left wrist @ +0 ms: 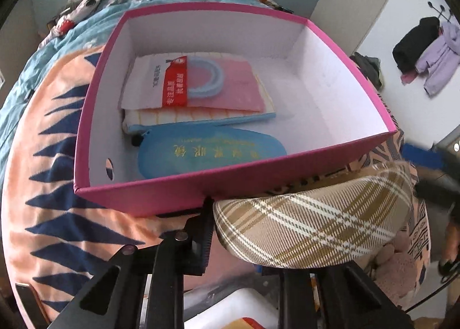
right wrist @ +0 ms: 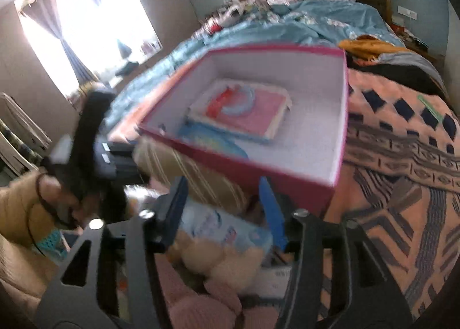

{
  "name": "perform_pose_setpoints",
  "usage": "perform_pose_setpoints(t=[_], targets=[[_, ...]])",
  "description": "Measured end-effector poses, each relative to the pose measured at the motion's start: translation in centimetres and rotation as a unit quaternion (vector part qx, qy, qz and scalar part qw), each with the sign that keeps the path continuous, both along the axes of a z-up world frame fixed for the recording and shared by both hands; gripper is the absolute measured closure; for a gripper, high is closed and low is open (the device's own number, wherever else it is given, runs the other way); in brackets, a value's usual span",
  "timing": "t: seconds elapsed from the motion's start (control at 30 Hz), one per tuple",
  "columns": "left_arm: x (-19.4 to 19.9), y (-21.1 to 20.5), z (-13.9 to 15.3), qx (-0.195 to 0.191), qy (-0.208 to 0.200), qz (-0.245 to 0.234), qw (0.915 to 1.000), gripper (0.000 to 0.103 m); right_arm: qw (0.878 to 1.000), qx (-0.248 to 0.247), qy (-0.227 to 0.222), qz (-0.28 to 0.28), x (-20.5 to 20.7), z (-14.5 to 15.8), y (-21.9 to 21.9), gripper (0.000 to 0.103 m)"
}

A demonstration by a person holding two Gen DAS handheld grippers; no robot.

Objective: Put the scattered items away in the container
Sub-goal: 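Close the left gripper on the rim of the plaid headband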

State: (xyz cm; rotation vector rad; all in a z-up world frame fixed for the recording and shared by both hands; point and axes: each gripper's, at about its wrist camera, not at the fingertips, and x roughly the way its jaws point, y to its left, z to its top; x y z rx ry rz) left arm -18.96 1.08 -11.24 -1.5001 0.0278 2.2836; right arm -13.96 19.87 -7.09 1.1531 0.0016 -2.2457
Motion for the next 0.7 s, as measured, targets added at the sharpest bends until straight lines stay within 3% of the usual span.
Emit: perform_pose_setpoints(t=[0.13,0.2,0.37,0.43,0.7], targets=[[-0.1,0.1,-0.2,-0.017,-0.006,0.011,0.9998,0.081,0.999,0.048,-0.015,0.004,0.3,-2.9,-1.5,0.046],[-0.1,0.1,-0.4,-0.029,-0.008,0.013,0.9995,0.081,0.999,0.046,-0.016,-0.005,-0.2,-3.6,-1.8,0.047],[-0.1,-0.2,-0.6,-0.033,-0.012,0.02,0.9992,0.08,0.999,0.042,-0.001,-0.018,-1.0,-3.8,-2.1,0.07],[-0.1,-0.2,-0.5,-0.028,-0.012,0.025,0.9992,0.079,0.999,0.039,-0.001,-0.019,-1.1,-3.7,-2.2,0.085],[0.8,-0.4,2.3,0.009,0.013,0.03,0.9994,0.082,0.999,-0.006,-0.008,-0.041,-1.1,-1.9,-0.9,0.086]])
